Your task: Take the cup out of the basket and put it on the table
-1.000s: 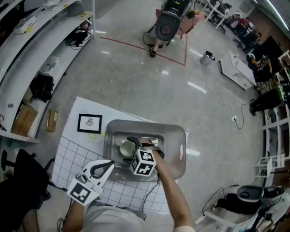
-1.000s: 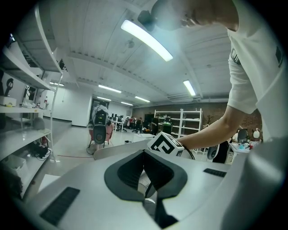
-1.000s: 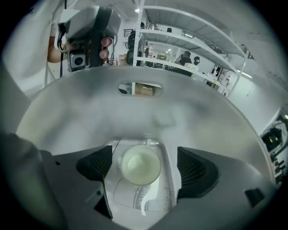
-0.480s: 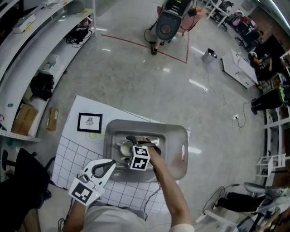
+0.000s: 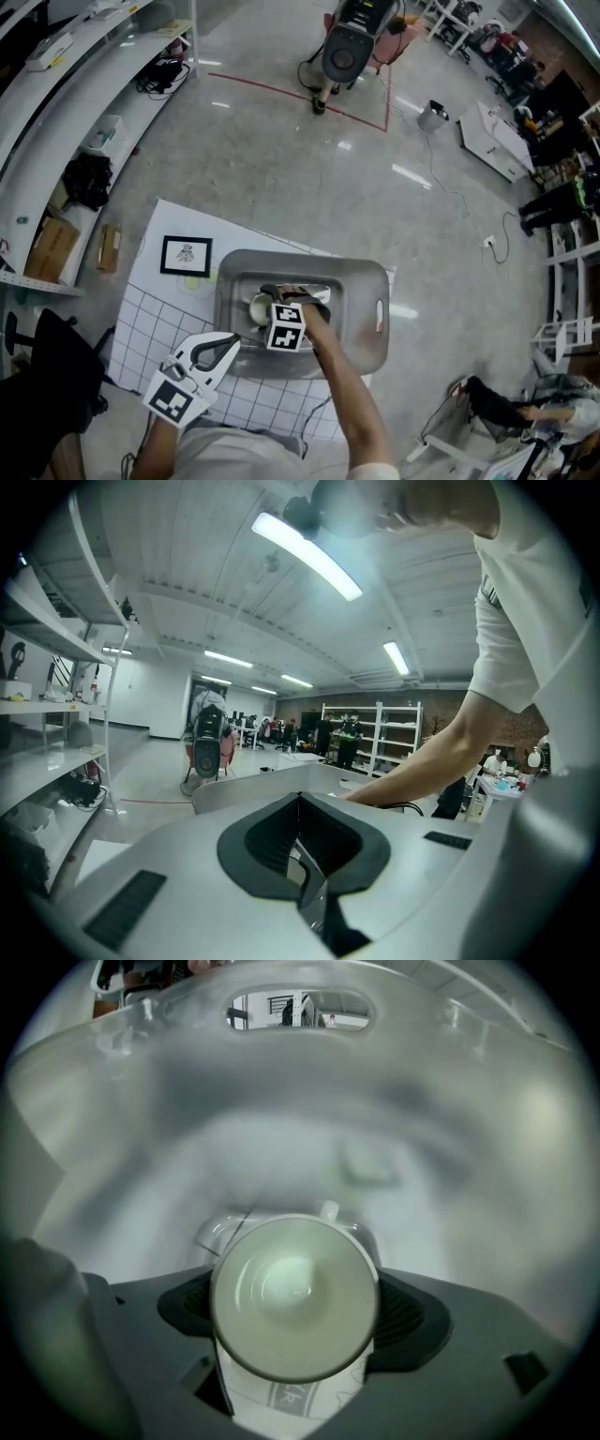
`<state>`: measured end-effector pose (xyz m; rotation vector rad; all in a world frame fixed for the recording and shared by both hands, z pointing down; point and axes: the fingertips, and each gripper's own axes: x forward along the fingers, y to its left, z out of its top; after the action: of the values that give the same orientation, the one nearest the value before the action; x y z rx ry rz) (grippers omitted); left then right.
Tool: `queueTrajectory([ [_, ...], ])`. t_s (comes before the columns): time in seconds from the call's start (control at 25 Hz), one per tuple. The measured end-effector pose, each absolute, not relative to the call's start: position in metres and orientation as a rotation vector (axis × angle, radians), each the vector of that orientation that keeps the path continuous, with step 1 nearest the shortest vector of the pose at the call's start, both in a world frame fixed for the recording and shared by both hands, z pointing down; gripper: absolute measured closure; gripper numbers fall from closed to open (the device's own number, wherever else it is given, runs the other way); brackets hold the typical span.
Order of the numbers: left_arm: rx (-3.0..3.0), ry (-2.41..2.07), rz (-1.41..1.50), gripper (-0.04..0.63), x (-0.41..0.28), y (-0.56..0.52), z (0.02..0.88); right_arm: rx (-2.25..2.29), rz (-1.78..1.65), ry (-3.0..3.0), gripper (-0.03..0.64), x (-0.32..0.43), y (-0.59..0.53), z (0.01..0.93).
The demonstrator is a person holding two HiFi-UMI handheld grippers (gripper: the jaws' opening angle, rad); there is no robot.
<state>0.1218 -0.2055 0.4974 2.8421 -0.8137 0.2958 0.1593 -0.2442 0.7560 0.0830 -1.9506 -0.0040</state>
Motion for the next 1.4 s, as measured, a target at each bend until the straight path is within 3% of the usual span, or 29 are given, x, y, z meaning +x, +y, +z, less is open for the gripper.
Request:
queueTrajectory([
  [0.4,2.841,-0.834,0.295,0.586,0.117,-0.203,0.493,0.087,0.024,-1.933,0.169,0.162,-0.238,0.743],
  [1.4,2.874,-0.849,0.248,0.586,0.094,-0.166,0.477,0.218,-0.099,-1.974,0.169,0.149,-0.218,0.591],
])
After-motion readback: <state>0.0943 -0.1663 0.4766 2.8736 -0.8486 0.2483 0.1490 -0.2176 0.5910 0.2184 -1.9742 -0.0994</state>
